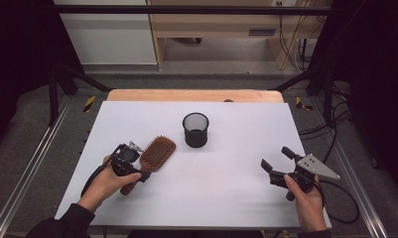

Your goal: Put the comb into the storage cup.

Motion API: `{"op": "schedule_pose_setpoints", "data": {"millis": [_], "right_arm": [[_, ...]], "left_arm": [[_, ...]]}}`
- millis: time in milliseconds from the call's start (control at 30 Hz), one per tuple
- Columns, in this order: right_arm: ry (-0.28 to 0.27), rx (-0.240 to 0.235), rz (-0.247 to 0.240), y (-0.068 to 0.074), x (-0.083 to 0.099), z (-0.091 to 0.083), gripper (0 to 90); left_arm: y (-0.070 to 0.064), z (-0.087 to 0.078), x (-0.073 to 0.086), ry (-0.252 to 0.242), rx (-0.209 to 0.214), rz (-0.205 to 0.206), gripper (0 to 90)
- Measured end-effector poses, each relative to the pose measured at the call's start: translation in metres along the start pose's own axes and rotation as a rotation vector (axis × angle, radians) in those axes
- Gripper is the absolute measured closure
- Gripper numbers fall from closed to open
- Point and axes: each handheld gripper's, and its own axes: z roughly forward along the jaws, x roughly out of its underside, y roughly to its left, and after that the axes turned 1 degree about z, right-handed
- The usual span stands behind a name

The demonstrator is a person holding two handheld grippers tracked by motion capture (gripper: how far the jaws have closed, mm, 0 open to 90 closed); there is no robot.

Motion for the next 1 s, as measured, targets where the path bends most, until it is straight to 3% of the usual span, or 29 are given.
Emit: {"op": "schedule_pose_setpoints", "data": {"millis": [167, 200, 367, 567, 1000], "right_arm": [[0.001, -0.001, 0.0, -0.0001, 0.0001, 0.0002, 7.1], [0.003, -0.001, 0.0, 0.0001, 0.0002, 0.0004, 7.1], [0.007, -0.004, 0.0, 0.0005, 0.0002, 0.0004, 7.1], [0.009, -0.005, -0.004, 0.0004, 0.0003, 0.0006, 7.1], [0.015, -0.007, -0.006, 0.001, 0.0006, 0.0011, 7.1]], "left_arm": [[-0.0002, -0.0001, -0.0003, 0.014, 0.025, 0.015, 29.1], [-0.0001, -0.0002, -0.0004, 0.017, 0.029, 0.016, 35.5], [0.0009, 0.0019, -0.0004, 0.042, 0.052, 0.005, 46.1], [0.0011, 0.005, -0.0014, 0.06, 0.067, -0.002, 54.0], [-0.0013, 0.0082, -0.0026, 0.079, 0.025, 0.022, 67.1]]}}
